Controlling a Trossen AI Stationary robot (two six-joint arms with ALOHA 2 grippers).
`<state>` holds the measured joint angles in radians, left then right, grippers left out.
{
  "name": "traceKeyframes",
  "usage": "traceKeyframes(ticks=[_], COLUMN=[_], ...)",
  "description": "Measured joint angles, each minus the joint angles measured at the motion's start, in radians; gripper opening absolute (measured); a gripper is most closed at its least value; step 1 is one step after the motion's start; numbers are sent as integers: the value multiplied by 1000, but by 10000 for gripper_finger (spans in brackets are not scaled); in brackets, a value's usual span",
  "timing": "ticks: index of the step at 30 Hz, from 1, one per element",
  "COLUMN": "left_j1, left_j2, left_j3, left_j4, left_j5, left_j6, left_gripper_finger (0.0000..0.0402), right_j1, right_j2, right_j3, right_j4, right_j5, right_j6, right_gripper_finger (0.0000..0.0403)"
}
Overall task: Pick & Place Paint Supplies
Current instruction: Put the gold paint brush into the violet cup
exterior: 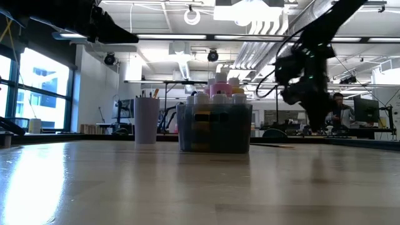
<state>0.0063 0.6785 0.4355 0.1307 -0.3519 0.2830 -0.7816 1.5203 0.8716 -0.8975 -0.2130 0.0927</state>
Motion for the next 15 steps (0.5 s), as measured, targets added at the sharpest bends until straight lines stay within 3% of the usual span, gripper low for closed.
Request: traceKeyframes(ticks=[2,7,11,15], left_j1=[0,0,0,0], left_j2=[0,0,0,0], left_j3=[0,0,0,0], left_j4=[0,1,8,8], left_j5=[0,-5,-30,-33], left_j6=[6,26,27,27], left_gripper_finger=[0,0,0,0], right_j1=[59,240,332,364], right_j2=[-102,-308,-345,-316], right_j3=[-98,-248,-265,-265], right_j4=[91,322,419,495], right_j5=[15,188,255,274], right_j6=[86,367,484,488], right_gripper_finger=[3,2,2,2])
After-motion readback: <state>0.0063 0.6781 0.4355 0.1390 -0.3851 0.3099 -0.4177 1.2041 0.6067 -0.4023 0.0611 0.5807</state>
